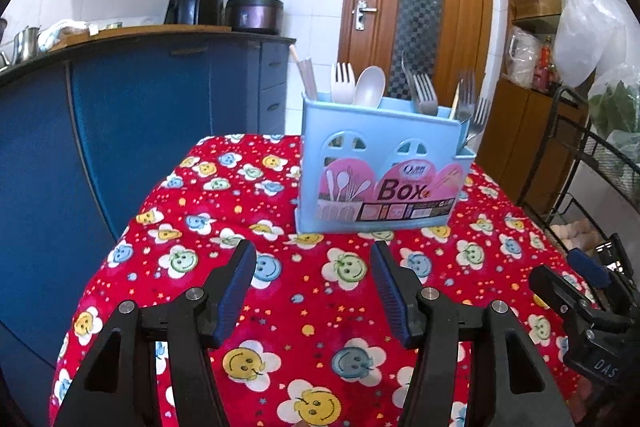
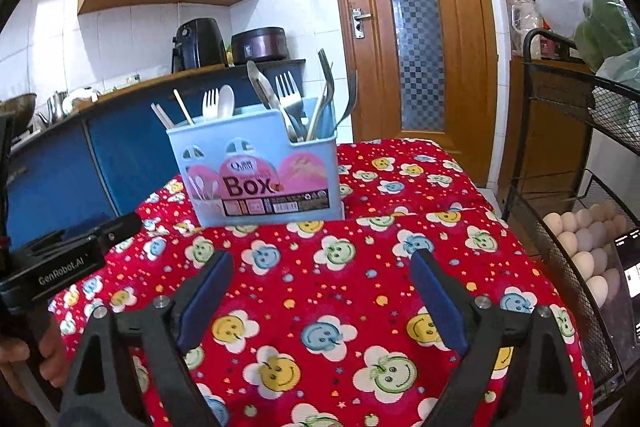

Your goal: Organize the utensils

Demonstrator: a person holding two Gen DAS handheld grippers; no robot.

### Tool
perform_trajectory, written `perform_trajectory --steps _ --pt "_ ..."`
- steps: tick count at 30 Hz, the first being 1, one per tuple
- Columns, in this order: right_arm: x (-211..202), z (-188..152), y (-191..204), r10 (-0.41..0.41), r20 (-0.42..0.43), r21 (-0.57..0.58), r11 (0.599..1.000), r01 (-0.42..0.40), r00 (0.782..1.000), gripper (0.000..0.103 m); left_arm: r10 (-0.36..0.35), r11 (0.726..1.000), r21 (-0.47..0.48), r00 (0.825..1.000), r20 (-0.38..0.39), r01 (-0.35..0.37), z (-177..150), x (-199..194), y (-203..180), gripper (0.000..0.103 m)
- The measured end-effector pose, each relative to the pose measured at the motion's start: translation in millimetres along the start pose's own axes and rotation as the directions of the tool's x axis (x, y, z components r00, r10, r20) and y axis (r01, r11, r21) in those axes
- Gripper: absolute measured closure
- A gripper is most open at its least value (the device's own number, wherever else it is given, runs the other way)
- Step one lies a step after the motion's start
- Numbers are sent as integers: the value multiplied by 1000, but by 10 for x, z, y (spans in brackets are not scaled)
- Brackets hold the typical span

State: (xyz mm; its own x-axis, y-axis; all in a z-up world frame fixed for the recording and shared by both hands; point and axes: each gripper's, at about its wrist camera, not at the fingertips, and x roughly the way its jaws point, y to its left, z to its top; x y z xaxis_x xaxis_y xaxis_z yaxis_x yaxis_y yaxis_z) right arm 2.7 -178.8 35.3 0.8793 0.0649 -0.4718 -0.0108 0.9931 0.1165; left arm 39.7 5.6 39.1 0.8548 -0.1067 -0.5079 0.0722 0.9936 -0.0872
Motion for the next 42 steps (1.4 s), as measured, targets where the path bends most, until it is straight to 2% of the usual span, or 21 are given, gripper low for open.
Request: perform_trajectory --steps 10,42 --pt "42 -56 -16 2 -21 10 1000 -2 1000 10 39 999 -7 999 -17 -39 -109 87 7 42" --pt "29 -52 -14 -1 -13 2 1000 1 1000 9 45 999 14 999 21 -45 -111 25 -34 42"
